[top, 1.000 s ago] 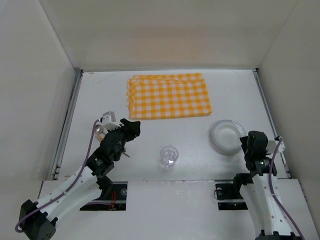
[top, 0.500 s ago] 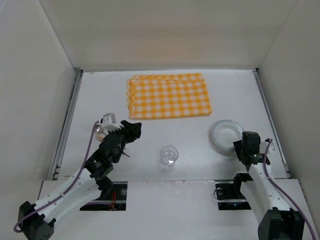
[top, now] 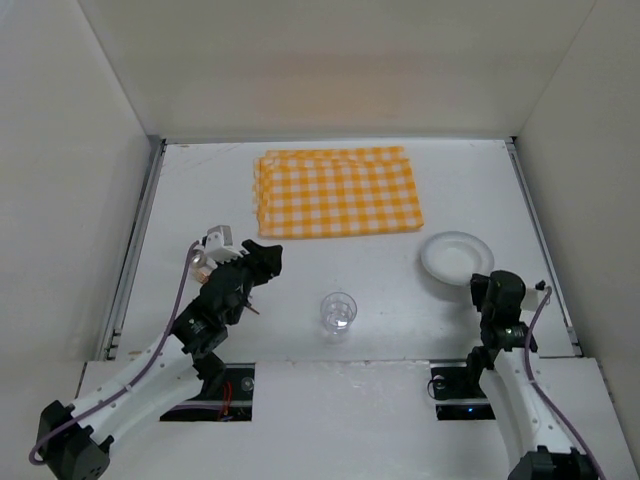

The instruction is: Set the dinner table for one person

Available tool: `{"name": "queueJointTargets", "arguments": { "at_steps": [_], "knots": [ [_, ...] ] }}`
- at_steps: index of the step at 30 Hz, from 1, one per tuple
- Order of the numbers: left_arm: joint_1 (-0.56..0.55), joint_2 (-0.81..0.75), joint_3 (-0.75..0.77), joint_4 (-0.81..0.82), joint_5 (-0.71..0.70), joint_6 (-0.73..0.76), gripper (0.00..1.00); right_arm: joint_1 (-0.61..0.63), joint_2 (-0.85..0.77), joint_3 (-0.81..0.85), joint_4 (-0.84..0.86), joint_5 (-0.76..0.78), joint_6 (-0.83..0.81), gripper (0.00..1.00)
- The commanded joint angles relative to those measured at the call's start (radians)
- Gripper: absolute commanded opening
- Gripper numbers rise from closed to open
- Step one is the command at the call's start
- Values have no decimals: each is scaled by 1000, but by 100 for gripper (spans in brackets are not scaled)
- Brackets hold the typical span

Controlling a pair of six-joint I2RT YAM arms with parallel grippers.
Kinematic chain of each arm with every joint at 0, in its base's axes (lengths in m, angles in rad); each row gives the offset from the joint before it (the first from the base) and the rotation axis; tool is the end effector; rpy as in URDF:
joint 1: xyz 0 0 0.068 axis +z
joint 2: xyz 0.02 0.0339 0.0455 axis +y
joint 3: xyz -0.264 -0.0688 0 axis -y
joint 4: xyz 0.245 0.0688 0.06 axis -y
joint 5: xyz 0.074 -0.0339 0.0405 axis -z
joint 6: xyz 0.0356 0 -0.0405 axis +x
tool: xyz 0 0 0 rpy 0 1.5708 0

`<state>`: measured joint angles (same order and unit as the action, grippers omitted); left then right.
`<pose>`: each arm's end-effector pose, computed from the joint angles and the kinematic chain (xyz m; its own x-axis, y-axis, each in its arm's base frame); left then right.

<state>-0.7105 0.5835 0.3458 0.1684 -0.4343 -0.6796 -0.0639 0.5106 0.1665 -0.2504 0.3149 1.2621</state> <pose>0.1295 -0.0917 0.2522 -0.2127 -0.5691 -0.7943 0.1797 0.7762 -0.6043 0.1289 -0.0193 0.1559 0.1320 0.8993 -0.4170 0.6288 0.2492 0.7366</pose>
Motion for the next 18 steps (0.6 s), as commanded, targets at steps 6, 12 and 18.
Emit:
{"name": "queueJointTargets", "arguments": {
  "at_steps": [6,12,18],
  "knots": [
    [26,47,-10,51,26,28,53,-73,-234,-15,11,0,-119,2],
    [42,75,-4,69,11,28,53,-103,-181,93,75,-48,-207,0],
    [93,85,22,69,19,35,53,-49,-40,267,212,-66,-216,0]
  ]
}}
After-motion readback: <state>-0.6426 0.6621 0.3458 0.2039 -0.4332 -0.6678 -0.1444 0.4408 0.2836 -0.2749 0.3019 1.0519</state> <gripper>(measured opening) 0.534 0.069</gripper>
